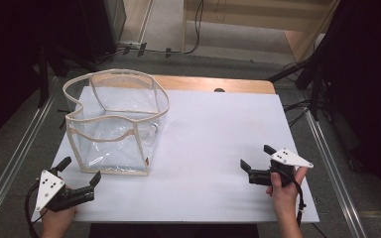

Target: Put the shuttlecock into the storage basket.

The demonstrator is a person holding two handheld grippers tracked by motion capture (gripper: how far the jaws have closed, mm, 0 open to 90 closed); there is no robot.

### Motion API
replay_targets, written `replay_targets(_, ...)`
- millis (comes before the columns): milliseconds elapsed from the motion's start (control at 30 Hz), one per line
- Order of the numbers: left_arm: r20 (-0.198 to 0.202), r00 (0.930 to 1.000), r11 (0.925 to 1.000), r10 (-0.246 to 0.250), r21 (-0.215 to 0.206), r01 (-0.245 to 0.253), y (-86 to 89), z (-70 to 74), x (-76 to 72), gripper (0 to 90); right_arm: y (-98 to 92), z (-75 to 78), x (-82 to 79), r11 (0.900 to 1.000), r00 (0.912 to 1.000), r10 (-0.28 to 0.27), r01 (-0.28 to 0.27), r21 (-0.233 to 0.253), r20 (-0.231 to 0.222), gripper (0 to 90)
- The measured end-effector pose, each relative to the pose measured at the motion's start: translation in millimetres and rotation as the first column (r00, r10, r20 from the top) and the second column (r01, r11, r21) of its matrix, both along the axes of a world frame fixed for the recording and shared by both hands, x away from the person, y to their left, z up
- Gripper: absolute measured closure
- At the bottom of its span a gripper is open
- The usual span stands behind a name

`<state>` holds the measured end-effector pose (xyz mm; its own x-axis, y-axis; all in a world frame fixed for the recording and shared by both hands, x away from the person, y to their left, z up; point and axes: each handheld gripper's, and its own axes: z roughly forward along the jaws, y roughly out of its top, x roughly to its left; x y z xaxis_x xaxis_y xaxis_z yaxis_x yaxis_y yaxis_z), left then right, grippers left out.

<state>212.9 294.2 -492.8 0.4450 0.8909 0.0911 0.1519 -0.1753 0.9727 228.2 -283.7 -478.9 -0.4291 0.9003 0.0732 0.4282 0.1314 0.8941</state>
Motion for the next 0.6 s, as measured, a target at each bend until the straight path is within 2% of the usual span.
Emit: replay_targets(600, 0.0, 1.0, 1.0, 0.001, 0.0, -0.001, -0.1, 0.0, -0.1, 0.0, -36.2, -10.9, -19.4, 0.998, 0.9983, -0.058, 0.058, -0.013, -0.007, 0.0)
